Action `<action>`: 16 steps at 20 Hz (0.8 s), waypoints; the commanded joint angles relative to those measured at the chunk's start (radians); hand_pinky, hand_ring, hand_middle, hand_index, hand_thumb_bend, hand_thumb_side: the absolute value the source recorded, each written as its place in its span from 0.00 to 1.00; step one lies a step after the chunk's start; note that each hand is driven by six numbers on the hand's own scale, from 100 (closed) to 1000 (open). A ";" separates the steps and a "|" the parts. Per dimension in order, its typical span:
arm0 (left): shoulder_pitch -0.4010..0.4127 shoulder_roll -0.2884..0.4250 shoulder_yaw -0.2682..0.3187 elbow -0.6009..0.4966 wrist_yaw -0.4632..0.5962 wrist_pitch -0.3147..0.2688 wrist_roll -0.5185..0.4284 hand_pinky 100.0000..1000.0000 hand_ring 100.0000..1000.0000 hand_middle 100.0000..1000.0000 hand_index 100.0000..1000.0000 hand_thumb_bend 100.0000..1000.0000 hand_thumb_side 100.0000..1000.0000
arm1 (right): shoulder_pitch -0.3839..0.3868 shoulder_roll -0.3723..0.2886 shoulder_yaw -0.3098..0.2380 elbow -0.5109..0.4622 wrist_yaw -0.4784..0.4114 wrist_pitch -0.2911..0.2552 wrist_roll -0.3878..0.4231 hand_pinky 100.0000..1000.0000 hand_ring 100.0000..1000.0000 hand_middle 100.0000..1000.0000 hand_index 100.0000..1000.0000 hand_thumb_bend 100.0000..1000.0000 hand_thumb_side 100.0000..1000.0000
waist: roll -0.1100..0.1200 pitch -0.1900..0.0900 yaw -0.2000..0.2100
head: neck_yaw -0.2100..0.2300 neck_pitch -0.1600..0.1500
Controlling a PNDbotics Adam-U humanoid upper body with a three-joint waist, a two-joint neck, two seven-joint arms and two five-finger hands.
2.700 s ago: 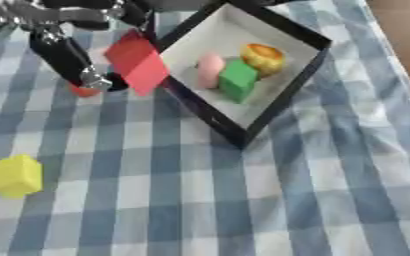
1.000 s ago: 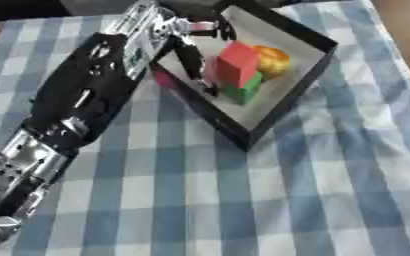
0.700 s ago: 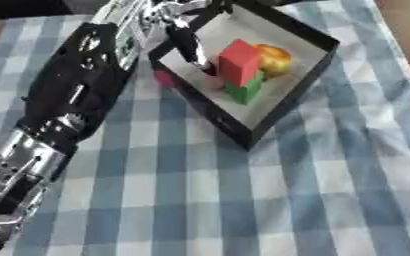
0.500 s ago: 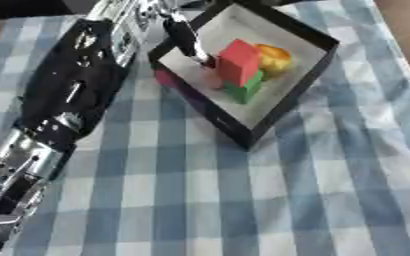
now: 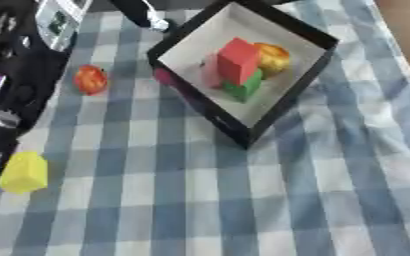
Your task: Pick up objects on the table and place them in the box.
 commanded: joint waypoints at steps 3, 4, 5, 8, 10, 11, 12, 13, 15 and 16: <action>0.040 0.170 -0.033 -0.106 0.088 -0.005 -0.073 0.78 0.78 0.73 0.85 0.55 0.25 | -0.004 -0.040 -0.016 -0.010 0.009 -0.002 -0.006 0.93 0.77 0.78 0.76 0.00 0.78 | -0.005 -0.040 0.010 | -0.011 0.004; 0.056 0.196 -0.033 -0.127 0.104 -0.003 -0.079 0.78 0.77 0.73 0.85 0.55 0.25 | -0.004 -0.041 -0.016 -0.010 0.009 -0.003 -0.006 0.93 0.77 0.78 0.76 0.00 0.78 | -0.005 -0.039 0.011 | -0.011 0.003; 0.075 0.224 -0.031 -0.150 0.121 0.000 -0.082 0.78 0.77 0.73 0.85 0.56 0.25 | -0.004 -0.042 -0.016 -0.011 0.009 -0.003 -0.006 0.93 0.77 0.78 0.76 0.00 0.78 | -0.005 -0.039 0.011 | -0.009 0.001; 0.139 0.305 -0.022 -0.214 0.171 0.019 -0.087 0.78 0.77 0.73 0.85 0.57 0.28 | -0.003 -0.046 -0.017 -0.012 0.010 -0.005 -0.008 0.93 0.77 0.78 0.76 0.00 0.78 | -0.005 -0.037 0.010 | -0.005 -0.003; 0.192 0.360 -0.017 -0.254 0.206 0.034 -0.095 0.78 0.77 0.73 0.85 0.57 0.29 | -0.001 -0.049 -0.020 -0.013 0.011 -0.006 -0.011 0.93 0.77 0.78 0.76 0.00 0.78 | -0.004 -0.033 0.011 | -0.006 -0.004; 0.219 0.389 -0.015 -0.273 0.223 0.043 -0.100 0.78 0.77 0.73 0.86 0.57 0.29 | 0.001 -0.051 -0.022 -0.014 0.012 -0.006 -0.013 0.93 0.77 0.78 0.76 0.00 0.78 | -0.003 -0.031 0.013 | -0.007 -0.005; 0.247 0.416 -0.011 -0.292 0.240 0.051 -0.104 0.78 0.77 0.73 0.86 0.58 0.30 | 0.001 -0.053 -0.023 -0.014 0.013 -0.007 -0.014 0.93 0.77 0.78 0.76 0.00 0.78 | -0.003 -0.029 0.015 | -0.008 -0.005; 0.274 0.440 -0.007 -0.312 0.256 0.061 -0.106 0.78 0.77 0.73 0.86 0.58 0.30 | 0.001 -0.054 -0.024 -0.015 0.013 -0.007 -0.015 0.93 0.77 0.78 0.76 0.00 0.78 | -0.002 -0.028 0.015 | -0.009 -0.005; 0.327 0.473 0.003 -0.349 0.289 0.083 -0.106 0.79 0.78 0.74 0.85 0.58 0.31 | 0.004 -0.056 -0.027 -0.015 0.015 -0.007 -0.018 0.93 0.77 0.78 0.76 0.00 0.79 | 0.000 -0.024 0.023 | -0.014 -0.006; 0.354 0.487 0.006 -0.365 0.306 0.094 -0.106 0.79 0.78 0.74 0.86 0.58 0.31 | 0.004 -0.057 -0.028 -0.016 0.015 -0.007 -0.019 0.93 0.77 0.78 0.76 0.00 0.79 | -0.001 -0.022 0.027 | -0.018 -0.008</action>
